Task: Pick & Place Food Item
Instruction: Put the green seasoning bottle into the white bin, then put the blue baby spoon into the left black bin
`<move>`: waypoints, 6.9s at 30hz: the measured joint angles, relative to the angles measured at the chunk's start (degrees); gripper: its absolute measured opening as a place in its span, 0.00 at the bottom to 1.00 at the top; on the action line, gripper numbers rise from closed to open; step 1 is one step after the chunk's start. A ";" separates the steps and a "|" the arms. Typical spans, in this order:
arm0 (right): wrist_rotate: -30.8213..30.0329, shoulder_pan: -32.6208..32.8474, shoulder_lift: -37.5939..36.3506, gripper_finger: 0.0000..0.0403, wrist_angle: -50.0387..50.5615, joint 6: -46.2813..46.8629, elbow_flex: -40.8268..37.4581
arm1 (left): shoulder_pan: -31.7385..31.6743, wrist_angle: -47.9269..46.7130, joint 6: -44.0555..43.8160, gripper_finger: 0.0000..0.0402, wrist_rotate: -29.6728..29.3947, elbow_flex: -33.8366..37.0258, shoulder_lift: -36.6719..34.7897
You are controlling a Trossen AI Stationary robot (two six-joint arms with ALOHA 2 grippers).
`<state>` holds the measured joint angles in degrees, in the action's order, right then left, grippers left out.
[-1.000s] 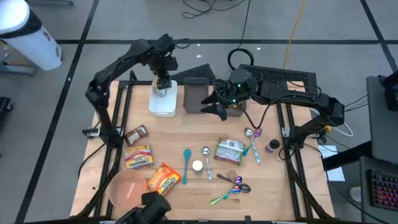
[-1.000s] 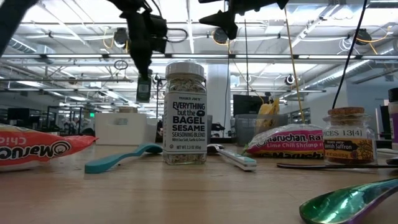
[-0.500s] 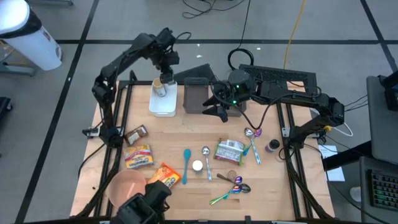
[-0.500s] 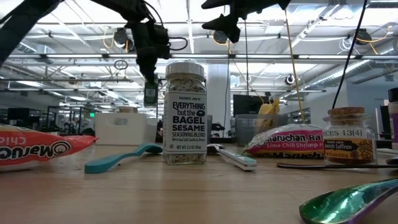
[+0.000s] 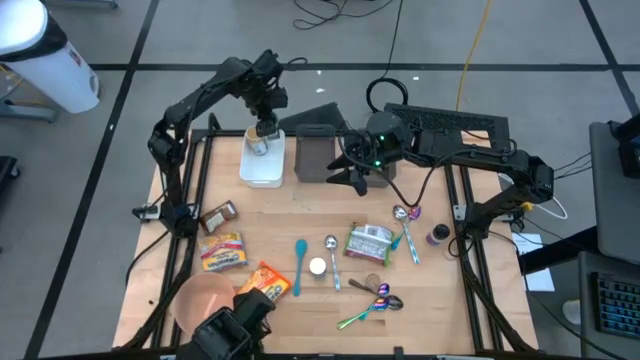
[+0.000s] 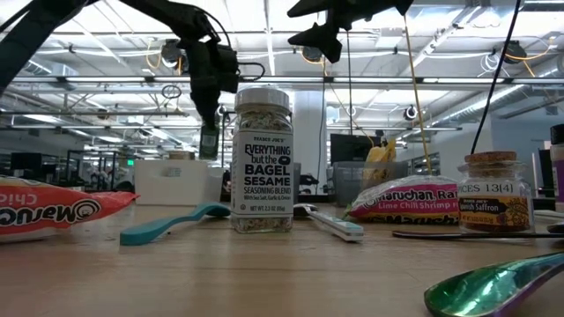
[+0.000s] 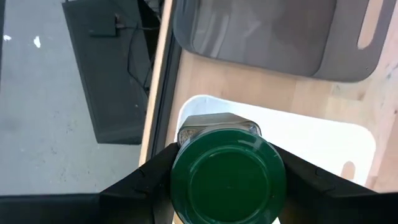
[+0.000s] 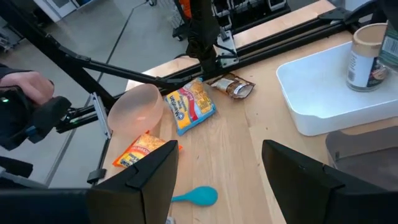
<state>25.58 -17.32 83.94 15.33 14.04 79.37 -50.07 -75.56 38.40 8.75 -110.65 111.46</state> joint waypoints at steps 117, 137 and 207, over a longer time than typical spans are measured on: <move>0.02 -3.74 -0.04 0.56 -0.44 -1.46 0.00 | -1.94 20.67 -8.57 0.64 0.21 18.93 0.00; 0.02 -3.74 -0.04 0.56 -0.45 -1.31 0.00 | 0.42 19.52 -10.25 0.60 -1.30 18.11 -0.01; -6.49 7.55 -0.02 0.56 -45.49 18.46 -17.44 | 31.72 37.46 -68.99 0.60 5.21 57.55 -76.74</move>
<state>19.09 -9.77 83.92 -30.16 32.51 61.93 -18.35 -38.11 -30.60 13.96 -53.10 34.72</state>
